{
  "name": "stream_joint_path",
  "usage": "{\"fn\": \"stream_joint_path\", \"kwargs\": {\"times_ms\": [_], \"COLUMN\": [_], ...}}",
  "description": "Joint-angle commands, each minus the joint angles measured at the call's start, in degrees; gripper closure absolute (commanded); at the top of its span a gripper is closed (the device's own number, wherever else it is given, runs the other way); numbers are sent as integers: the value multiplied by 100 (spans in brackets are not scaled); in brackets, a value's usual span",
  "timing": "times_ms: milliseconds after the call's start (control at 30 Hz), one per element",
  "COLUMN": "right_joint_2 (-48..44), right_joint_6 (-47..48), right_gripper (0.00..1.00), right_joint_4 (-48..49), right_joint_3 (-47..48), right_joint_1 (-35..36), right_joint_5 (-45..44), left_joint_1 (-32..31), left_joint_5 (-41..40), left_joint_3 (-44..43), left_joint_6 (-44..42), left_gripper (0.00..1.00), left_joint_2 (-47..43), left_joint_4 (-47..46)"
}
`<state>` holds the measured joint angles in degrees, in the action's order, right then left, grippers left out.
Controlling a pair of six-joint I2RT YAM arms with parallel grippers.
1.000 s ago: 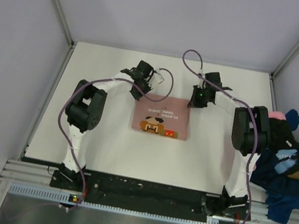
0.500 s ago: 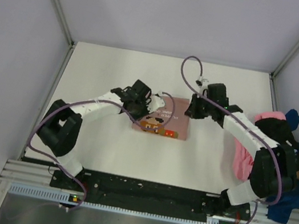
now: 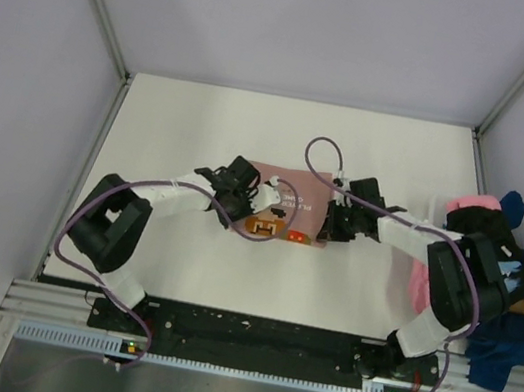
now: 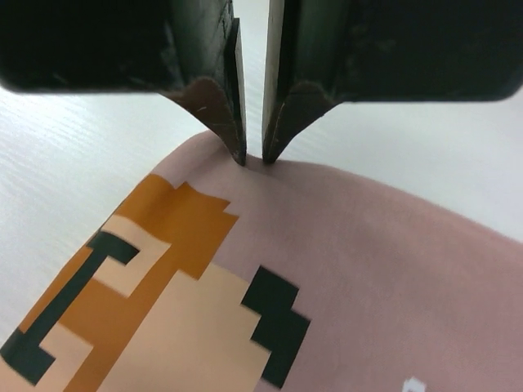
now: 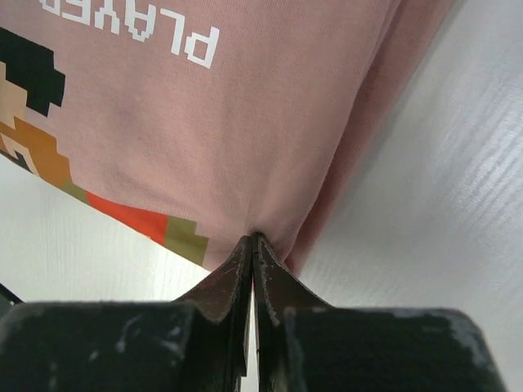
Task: Fold and stack the t-shirts
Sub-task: Put the neatly folded tshirt into the corner of the board with the left arm
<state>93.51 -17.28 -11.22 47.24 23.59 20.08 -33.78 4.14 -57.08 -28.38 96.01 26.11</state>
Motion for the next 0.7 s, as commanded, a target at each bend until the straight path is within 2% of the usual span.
{"fn": "stream_joint_path", "kwargs": {"times_ms": [0, 100, 167, 233, 333, 500, 667], "right_joint_2": [-631, -1045, -1230, -1283, -1274, -1283, -1423], "right_joint_6": [-13, -30, -30, -39, 5, 23, 93], "right_gripper": [95, 82, 70, 62, 52, 48, 48], "right_joint_4": [-239, -389, -468, -591, -706, -732, -829], "right_joint_3": [-75, 4, 100, 215, 303, 303, 180], "right_joint_1": [-66, -57, -65, -66, -66, -74, -74], "right_joint_5": [-311, -390, -434, -539, -697, -812, -935], "left_joint_1": [108, 441, 792, 1205, 1505, 1523, 1585], "left_joint_5": [-160, 129, 638, 1279, 1747, 2117, 2030], "left_joint_3": [-31, -294, -505, -637, -787, -1103, -1358], "left_joint_6": [244, 1034, 1561, 2089, 2696, 3259, 3514], "left_gripper": [79, 69, 62, 54, 45, 42, 44], "left_joint_2": [-705, -882, -865, -786, -444, 330, 1042], "left_joint_4": [131, 87, 61, -44, -141, -150, -88]}}
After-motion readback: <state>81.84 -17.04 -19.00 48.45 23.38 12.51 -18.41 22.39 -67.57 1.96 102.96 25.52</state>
